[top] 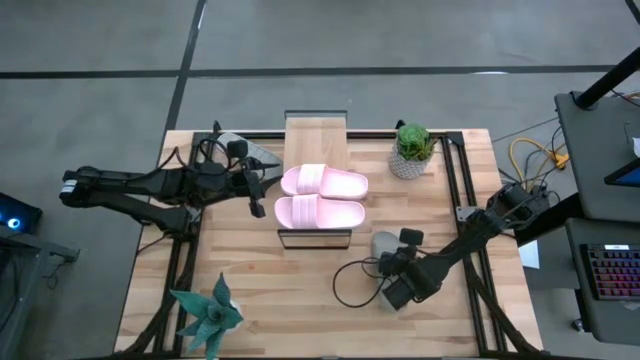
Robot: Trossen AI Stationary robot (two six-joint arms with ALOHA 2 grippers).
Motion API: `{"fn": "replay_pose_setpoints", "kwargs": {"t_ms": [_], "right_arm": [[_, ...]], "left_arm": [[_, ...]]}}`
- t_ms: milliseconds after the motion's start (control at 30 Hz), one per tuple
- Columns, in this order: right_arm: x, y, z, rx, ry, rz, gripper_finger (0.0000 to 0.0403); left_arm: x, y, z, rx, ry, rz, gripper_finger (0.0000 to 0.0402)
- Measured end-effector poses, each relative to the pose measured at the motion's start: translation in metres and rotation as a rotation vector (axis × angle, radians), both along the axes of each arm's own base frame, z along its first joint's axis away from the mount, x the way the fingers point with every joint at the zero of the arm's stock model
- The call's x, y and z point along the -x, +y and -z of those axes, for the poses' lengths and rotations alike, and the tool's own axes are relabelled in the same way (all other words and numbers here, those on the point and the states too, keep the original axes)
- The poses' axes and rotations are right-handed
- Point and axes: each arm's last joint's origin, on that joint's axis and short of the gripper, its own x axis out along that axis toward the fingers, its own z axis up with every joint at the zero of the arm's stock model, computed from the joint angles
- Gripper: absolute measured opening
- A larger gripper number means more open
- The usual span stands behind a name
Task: Pick and place slides into the shelf
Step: Put the bottom gray slipper on the shelf
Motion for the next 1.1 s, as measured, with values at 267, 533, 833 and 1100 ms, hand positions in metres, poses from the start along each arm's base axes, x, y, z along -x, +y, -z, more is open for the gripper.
{"fn": "replay_pose_setpoints", "kwargs": {"t_ms": [267, 533, 833, 1100], "right_arm": [[-0.017, 0.007, -0.045, -0.008, -0.135, 0.025, 0.0011], [-0.016, 0.011, -0.102, 0.021, -0.164, 0.077, 0.001], [-0.014, 0.008, -0.166, -0.017, -0.289, 0.044, 0.001], [-0.008, -0.003, -0.226, 0.113, -0.55, -0.051, 0.001]], "left_arm": [[-0.001, 0.0, -0.018, -0.099, -0.119, 0.023, 0.0117], [-0.005, -0.001, -0.016, -0.122, -0.11, 0.032, 0.0117], [-0.016, -0.012, -0.018, -0.156, -0.157, 0.418, 0.0117], [-0.018, -0.022, -0.021, -0.258, -0.182, 0.663, 0.0117]]}}
